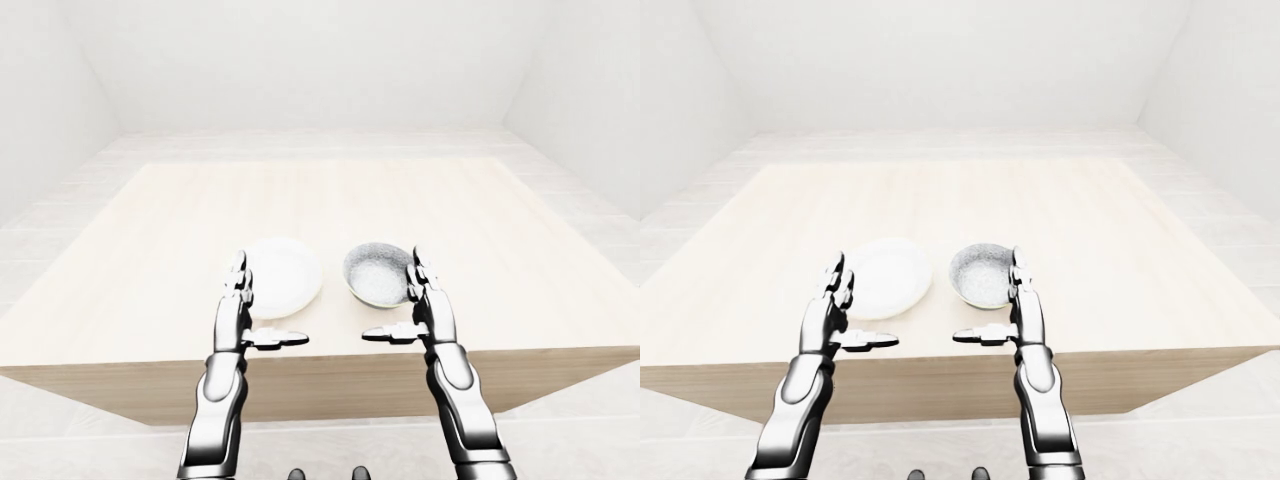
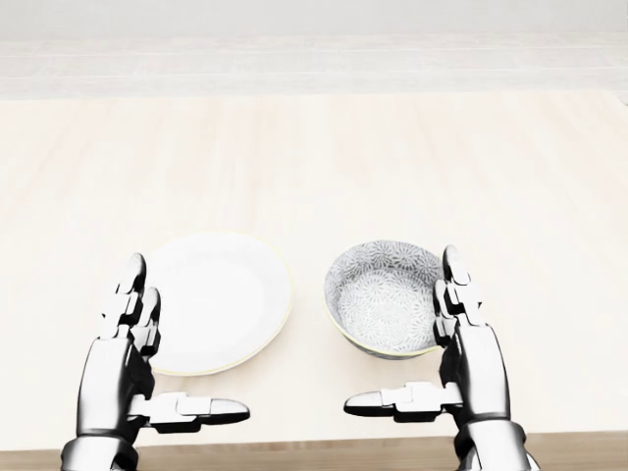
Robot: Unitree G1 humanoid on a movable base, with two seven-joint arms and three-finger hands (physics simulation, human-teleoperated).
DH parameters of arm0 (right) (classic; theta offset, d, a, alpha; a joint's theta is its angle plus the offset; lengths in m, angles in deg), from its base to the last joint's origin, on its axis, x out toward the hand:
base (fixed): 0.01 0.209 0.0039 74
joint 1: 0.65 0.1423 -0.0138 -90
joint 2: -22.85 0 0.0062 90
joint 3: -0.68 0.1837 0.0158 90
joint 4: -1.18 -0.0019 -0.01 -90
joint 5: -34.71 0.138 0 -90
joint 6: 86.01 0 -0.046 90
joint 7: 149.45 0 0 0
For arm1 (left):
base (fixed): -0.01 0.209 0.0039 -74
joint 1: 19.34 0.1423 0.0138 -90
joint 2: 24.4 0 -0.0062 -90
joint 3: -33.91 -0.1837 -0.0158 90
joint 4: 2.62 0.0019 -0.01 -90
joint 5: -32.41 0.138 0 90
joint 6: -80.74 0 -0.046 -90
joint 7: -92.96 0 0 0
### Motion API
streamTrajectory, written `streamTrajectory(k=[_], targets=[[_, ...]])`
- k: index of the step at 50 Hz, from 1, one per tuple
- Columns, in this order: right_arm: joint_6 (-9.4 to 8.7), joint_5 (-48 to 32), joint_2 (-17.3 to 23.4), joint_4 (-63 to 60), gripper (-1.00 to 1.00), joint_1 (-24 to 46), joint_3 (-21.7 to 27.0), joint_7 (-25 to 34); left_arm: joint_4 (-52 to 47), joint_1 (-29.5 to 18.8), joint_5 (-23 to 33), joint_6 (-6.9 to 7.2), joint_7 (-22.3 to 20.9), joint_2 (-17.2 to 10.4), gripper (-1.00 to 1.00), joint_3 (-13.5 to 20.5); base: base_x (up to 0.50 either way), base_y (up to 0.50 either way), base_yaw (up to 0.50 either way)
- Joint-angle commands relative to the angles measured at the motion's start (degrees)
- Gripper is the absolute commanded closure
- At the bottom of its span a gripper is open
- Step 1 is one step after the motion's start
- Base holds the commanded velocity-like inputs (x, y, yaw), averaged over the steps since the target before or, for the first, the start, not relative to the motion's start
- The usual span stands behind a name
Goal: Put the bowl on the plate.
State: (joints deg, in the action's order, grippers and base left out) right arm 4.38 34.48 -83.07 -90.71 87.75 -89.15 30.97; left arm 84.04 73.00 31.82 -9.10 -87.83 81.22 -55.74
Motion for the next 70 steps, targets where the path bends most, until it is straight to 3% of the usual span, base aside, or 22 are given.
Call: streamTrajectory(k=[1,7,10,15,26,28,33,51,53,59,70], targets=[[-4.69,0.8,0.0,-10.0,-1.00,-4.2,0.5,0.7,-11.4,6.1,-2.5,4.41,-3.3,-1.2,-1.00,1.7,0.00,0.00,0.00],[-4.48,-2.2,-0.2,-12.6,-1.00,-5.8,-1.1,-0.6,-16.4,8.2,-3.6,4.84,-4.7,-1.1,-1.00,3.3,0.00,0.00,0.00],[-5.40,-1.1,-0.3,-14.5,-1.00,-6.2,-1.2,0.1,-17.7,7.6,-3.7,4.84,-5.0,-1.1,-1.00,4.3,0.00,0.00,0.00],[-4.98,-1.1,0.0,-14.9,-1.00,-6.5,-0.9,0.0,-18.6,5.7,-4.4,4.84,-4.8,-1.0,-1.00,6.3,0.00,0.50,0.00],[-5.07,-0.2,0.5,-12.6,-1.00,-4.0,0.8,0.7,-17.0,3.8,-3.2,4.84,-4.6,-1.1,-1.00,6.2,0.00,0.50,0.00],[-4.04,-0.5,0.4,-11.4,-1.00,-3.3,1.3,0.1,-17.6,4.6,-2.6,4.84,-5.7,-1.5,-1.00,5.4,0.00,0.50,0.00],[-3.82,-0.5,0.6,-11.4,-1.00,-3.3,1.2,0.7,-19.2,5.2,-2.1,4.84,-5.8,-1.2,-1.00,5.7,0.00,0.05,0.00],[-4.57,0.0,0.8,-11.6,-1.00,-2.4,2.7,0.5,-15.9,2.0,-2.3,4.84,-4.3,-1.5,-1.00,7.9,0.00,0.00,0.00],[-5.40,0.1,1.0,-11.6,-1.00,-1.8,3.1,0.4,-16.1,2.0,-1.5,4.84,-3.7,-1.7,-1.00,8.0,0.00,0.00,0.00],[-5.40,0.7,1.2,-15.4,-1.00,-2.6,4.0,0.8,-18.2,0.3,-3.4,4.84,-3.4,-2.4,-1.00,10.2,0.00,0.05,0.00],[-5.40,0.6,1.2,-14.7,-1.00,-2.4,4.2,1.2,-17.9,0.1,-3.8,4.84,-3.6,-2.5,-1.00,10.2,0.23,0.21,0.00]])
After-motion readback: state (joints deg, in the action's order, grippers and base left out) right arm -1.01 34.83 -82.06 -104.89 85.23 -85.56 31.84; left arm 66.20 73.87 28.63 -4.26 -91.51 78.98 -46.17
